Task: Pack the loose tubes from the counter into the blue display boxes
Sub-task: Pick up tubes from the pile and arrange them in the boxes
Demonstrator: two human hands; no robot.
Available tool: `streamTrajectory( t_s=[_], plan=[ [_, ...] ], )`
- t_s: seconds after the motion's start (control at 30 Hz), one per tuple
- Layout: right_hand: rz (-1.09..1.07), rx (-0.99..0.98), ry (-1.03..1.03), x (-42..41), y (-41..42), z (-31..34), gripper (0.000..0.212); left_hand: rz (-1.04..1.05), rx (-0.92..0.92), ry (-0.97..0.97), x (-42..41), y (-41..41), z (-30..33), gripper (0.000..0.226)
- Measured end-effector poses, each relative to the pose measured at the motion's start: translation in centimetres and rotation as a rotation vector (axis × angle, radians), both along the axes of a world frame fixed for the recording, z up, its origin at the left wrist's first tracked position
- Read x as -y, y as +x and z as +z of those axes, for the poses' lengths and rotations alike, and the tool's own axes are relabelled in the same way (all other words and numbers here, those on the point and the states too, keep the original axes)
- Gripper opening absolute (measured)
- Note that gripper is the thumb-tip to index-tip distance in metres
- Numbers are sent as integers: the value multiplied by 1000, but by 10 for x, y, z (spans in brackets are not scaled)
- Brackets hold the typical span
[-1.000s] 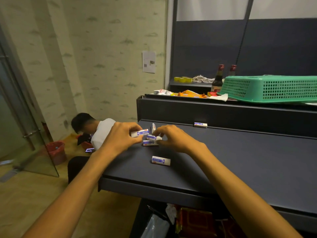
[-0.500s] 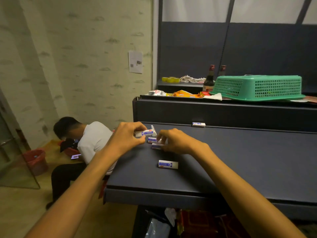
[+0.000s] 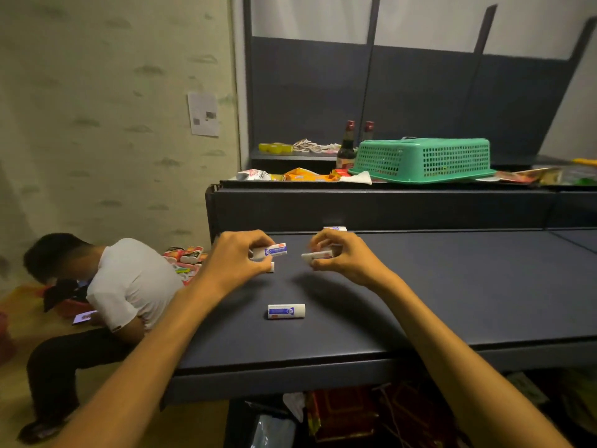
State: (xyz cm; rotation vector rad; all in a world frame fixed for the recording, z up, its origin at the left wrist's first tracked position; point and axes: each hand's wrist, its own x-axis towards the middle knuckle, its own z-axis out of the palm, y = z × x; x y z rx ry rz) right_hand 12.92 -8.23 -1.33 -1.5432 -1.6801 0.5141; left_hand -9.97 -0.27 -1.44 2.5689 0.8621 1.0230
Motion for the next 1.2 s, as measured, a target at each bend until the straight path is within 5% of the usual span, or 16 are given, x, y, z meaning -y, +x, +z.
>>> streamTrajectory(
  t_s=[0.2, 0.57, 1.2],
  plan=[
    [-93, -39, 90, 42, 44, -1, 27, -88, 38, 38, 20, 52, 7, 23],
    [-337, 366, 245, 175, 180, -1, 24, -205, -6, 64, 105, 206, 9, 33],
    [-732, 478, 256, 451, 448, -2, 26, -500, -64, 275, 333, 524, 16, 19]
  ],
)
